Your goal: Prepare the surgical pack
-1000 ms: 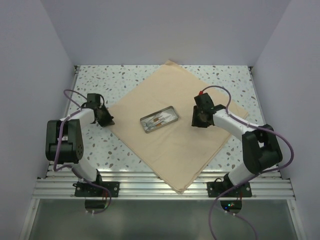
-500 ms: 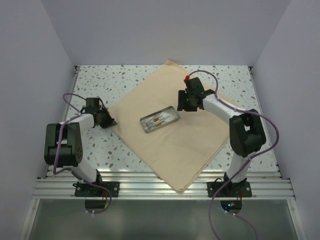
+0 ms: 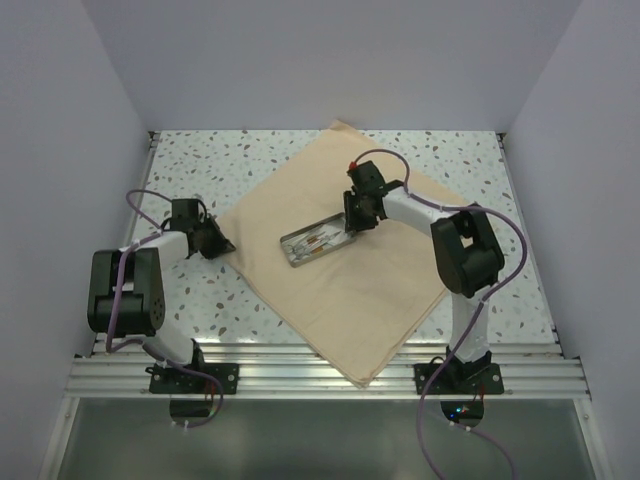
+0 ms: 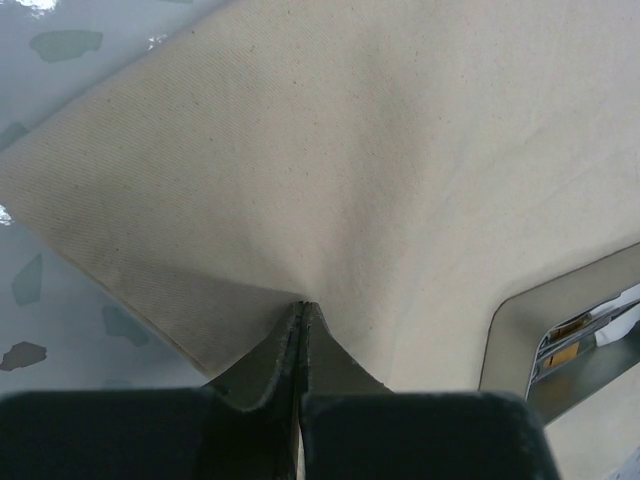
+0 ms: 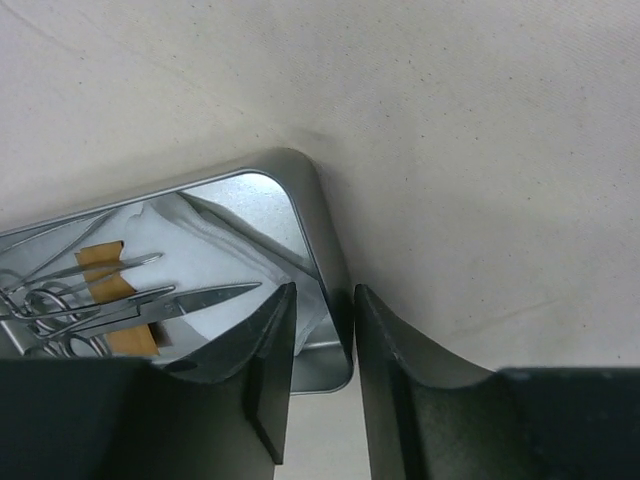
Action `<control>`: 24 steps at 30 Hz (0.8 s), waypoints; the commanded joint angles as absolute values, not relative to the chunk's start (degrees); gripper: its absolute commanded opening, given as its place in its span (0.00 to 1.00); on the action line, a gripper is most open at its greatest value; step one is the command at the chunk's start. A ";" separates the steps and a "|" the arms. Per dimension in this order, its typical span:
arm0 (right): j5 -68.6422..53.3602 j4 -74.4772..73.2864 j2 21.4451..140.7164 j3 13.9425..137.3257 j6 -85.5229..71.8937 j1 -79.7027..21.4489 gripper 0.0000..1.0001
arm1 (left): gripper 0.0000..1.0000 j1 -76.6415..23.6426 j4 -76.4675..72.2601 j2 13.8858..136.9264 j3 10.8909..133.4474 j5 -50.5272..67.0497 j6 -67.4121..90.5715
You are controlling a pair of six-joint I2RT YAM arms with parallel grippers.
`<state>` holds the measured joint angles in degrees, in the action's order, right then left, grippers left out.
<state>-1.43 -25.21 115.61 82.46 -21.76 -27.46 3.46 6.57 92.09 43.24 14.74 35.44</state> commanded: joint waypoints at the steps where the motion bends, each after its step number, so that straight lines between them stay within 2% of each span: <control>1: 0.87 -26.89 116.01 85.17 -21.71 -27.60 0.31 | 0.00 3.51 11.42 90.97 42.19 11.52 35.24; 9: 8.78 -30.05 113.30 83.06 -23.55 -27.07 0.01 | 0.00 3.52 13.62 90.97 44.21 9.76 34.98; 24: 16.00 -34.45 105.47 76.20 -16.00 -22.59 0.00 | 0.00 6.07 20.48 91.32 51.68 10.18 30.94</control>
